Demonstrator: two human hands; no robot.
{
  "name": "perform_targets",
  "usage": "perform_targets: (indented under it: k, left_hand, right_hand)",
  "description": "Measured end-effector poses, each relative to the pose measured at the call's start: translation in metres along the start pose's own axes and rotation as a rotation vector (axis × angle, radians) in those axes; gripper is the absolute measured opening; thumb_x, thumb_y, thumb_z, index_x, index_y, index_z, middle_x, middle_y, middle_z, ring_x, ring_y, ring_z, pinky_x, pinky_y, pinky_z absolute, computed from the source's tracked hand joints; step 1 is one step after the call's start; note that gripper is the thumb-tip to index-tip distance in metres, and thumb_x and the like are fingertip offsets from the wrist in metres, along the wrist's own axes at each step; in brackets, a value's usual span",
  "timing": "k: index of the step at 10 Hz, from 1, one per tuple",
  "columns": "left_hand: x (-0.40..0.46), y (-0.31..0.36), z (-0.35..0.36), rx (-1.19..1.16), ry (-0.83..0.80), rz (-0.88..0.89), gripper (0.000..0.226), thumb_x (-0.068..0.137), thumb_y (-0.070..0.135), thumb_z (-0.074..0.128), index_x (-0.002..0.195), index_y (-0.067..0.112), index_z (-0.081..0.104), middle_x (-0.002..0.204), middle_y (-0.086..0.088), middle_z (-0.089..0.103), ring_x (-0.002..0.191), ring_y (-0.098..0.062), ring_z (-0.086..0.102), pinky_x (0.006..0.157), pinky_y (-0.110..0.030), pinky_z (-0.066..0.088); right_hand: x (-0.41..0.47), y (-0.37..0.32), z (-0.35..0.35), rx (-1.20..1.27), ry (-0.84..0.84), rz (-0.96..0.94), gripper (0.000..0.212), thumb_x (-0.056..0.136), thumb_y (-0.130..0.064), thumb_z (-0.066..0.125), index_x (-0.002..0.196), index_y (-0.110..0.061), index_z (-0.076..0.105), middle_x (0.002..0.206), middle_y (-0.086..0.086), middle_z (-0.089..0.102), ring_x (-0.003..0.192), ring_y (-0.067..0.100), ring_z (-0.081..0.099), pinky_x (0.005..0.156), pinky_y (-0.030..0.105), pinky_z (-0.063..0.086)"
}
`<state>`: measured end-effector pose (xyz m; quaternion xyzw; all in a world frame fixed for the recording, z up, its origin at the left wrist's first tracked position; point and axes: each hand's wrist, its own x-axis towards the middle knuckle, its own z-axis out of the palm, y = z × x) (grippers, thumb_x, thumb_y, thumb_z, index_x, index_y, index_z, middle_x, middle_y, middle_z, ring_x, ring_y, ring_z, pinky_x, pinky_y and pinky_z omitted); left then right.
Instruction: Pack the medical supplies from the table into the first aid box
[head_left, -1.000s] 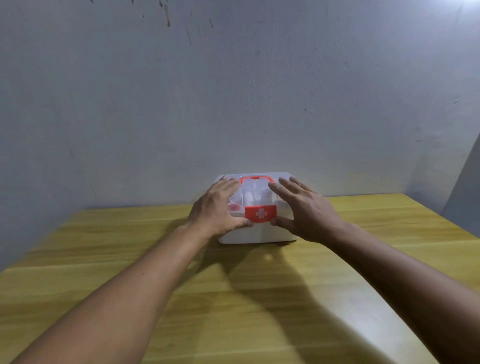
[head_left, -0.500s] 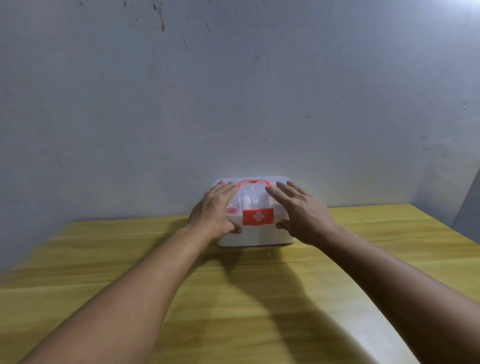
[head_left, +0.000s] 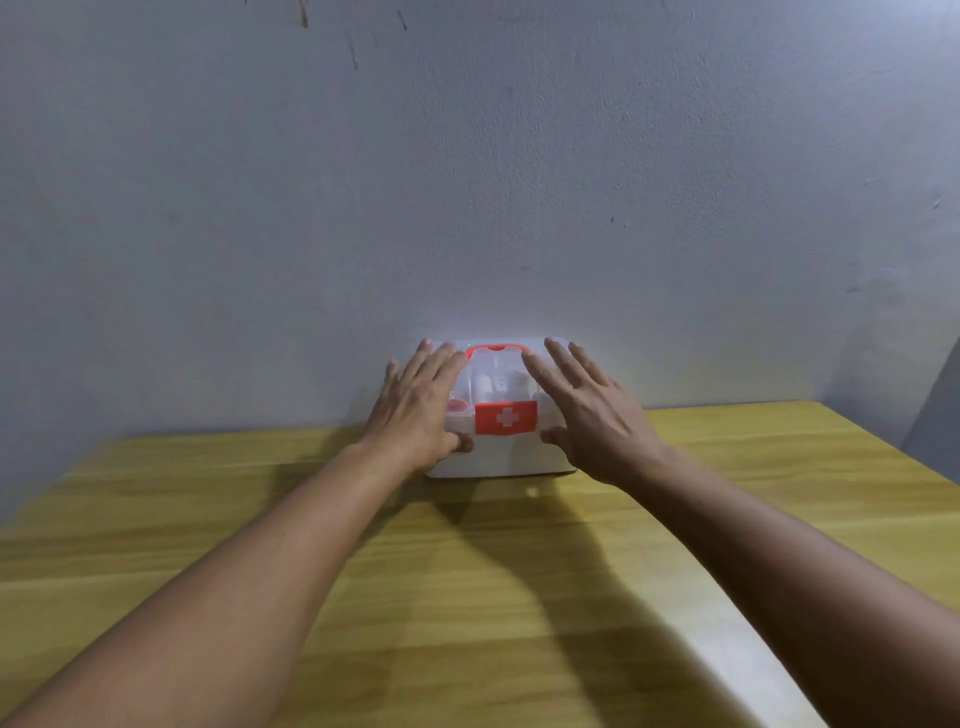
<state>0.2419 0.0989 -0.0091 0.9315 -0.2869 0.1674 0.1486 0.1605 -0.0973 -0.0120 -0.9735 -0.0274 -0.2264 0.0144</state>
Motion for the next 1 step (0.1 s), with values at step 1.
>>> perform_targets:
  k: [1]
  left_hand:
    - [-0.0249, 0.0081, 0.0113, 0.144, 0.038, -0.088, 0.133, 0.076, 0.040, 0.074, 0.138, 0.015, -0.041, 0.151, -0.011, -0.043, 0.142, -0.028, -0.035, 0.115, -0.052, -0.019]
  right_hand:
    - [-0.0227, 0.0065, 0.0142, 0.051, 0.049, 0.110, 0.102, 0.086, -0.034, 0.065, 0.152, -0.015, -0.012, 0.162, 0.008, -0.013, 0.149, 0.027, -0.007, 0.121, 0.048, 0.014]
